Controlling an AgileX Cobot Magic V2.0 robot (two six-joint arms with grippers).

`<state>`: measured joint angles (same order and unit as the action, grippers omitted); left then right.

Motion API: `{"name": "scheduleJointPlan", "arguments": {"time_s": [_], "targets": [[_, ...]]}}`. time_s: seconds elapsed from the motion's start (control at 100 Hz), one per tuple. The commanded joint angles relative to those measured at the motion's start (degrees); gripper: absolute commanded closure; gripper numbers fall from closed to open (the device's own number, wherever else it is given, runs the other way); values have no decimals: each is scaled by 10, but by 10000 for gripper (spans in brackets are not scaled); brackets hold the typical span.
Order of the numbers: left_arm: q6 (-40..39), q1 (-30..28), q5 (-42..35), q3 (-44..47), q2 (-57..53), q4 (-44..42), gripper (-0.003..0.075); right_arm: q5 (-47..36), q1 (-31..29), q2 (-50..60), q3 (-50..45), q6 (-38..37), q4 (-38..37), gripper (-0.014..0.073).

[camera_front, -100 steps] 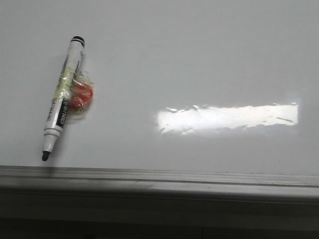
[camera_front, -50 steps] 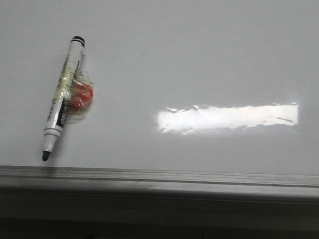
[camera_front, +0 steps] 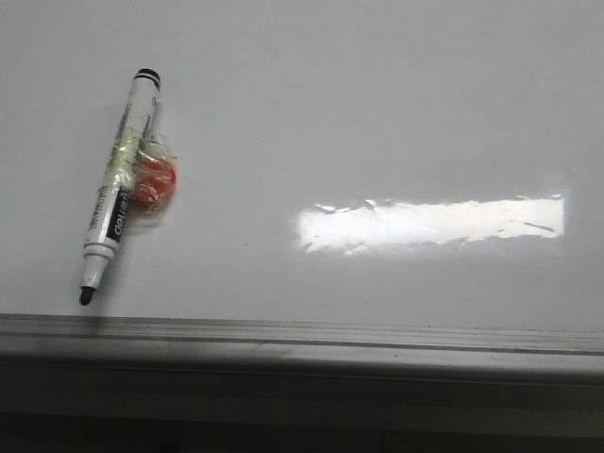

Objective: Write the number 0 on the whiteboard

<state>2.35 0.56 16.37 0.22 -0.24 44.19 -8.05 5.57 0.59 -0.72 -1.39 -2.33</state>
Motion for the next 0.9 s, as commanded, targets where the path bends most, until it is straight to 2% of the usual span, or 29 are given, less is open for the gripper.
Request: {"name": "scheduleJointPlan", "arguments": {"time_s": [0.0, 0.1, 0.2, 0.24, 0.34, 0.39, 0.44, 0.54, 0.62, 0.72, 0.78, 0.84, 0.89], "targets": [[-3, -1, -44, 18, -17, 118, 740, -131, 1, 12, -7, -39, 31, 663], [-3, -1, -40, 18, -17, 181, 740, -129, 1, 12, -4, -68, 80, 663], [9, -1, -33, 10, -17, 216, 740, -59, 1, 12, 17, -86, 127, 662], [58, 2, -9, -2, -16, 214, 740, -30, 1, 12, 34, -86, 127, 662], [204, 3, 74, -57, -4, 203, 740, 127, 1, 8, 107, -85, 119, 662], [230, 3, 109, -96, 20, 170, 740, 225, 1, -1, 144, -72, 112, 662], [230, 2, 143, -135, 55, 104, 740, 287, 1, -17, 177, -40, 112, 662], [230, 1, 220, -218, 148, -31, 740, 353, 1, -54, 229, 8, 112, 642], [223, 27, 225, -264, 203, -83, 740, 369, 1, -80, 257, 14, 112, 552], [223, 55, 244, -312, 260, -110, 739, 370, 1, -105, 275, 14, 112, 360], [233, 81, 285, -341, 299, -136, 724, 374, 1, -116, 277, 14, 113, 257], [244, 108, 317, -365, 334, -174, 698, 389, 1, -125, 277, 14, 114, 207], [244, 142, 341, -385, 366, -216, 680, 402, 1, -130, 277, 14, 116, 201]]}}
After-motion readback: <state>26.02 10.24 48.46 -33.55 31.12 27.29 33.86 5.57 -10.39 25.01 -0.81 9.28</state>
